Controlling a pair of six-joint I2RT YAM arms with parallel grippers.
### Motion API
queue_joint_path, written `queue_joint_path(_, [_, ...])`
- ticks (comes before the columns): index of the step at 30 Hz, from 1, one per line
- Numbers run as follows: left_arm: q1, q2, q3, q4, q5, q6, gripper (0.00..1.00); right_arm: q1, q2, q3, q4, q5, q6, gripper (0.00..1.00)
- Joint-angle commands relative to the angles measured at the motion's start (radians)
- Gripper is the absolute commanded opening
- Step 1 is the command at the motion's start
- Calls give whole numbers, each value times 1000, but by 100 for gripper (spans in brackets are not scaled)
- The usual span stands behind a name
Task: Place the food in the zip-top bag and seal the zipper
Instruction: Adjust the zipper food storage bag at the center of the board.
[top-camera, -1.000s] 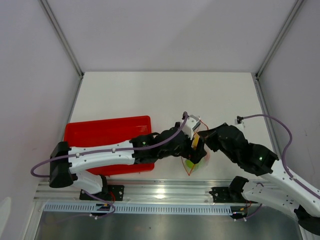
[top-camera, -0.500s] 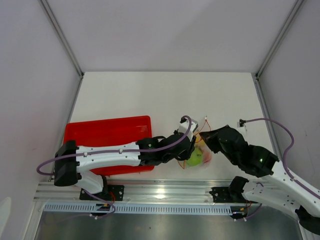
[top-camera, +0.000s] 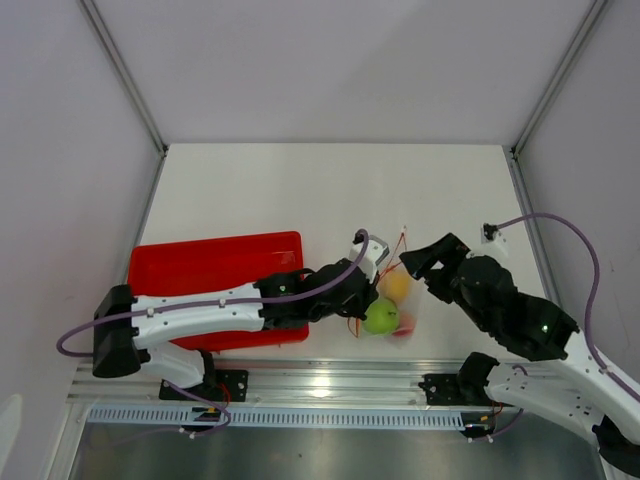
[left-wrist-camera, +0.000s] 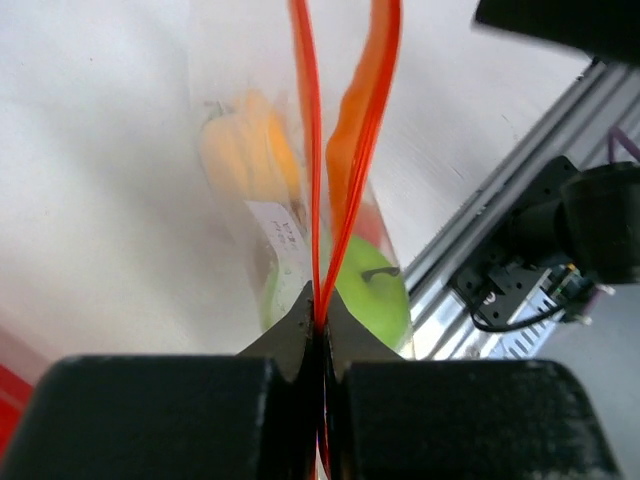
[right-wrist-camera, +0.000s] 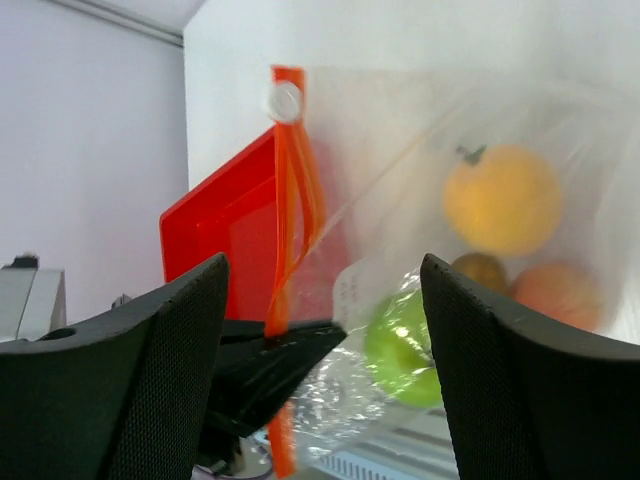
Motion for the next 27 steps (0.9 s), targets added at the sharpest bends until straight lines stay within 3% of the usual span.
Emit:
queue_joint_path(1, [39,-116,-24,17,101,51,1,-32,-48,77,28,-28,-290,79])
queue_joint_path(4, [70,-186,-47,23,169,90,1,-55,-66,99,46,-96,-465,78])
queue_joint_path(7, [99,-264,-76,27,235,130,1,-81,-45,125,63,-220,-584,85])
queue_joint_path(11, [152,-352,-117,25,391,167,1,-119,46,175,63,-528,-703,79])
queue_joint_path(18, [290,-467,-180,11,707,178,1,-179,83,139,190,-905,-815,69])
queue_joint_path(27, [314,-577,-237,-30,913,178,1,-186,32,102,249,-932,-946,68])
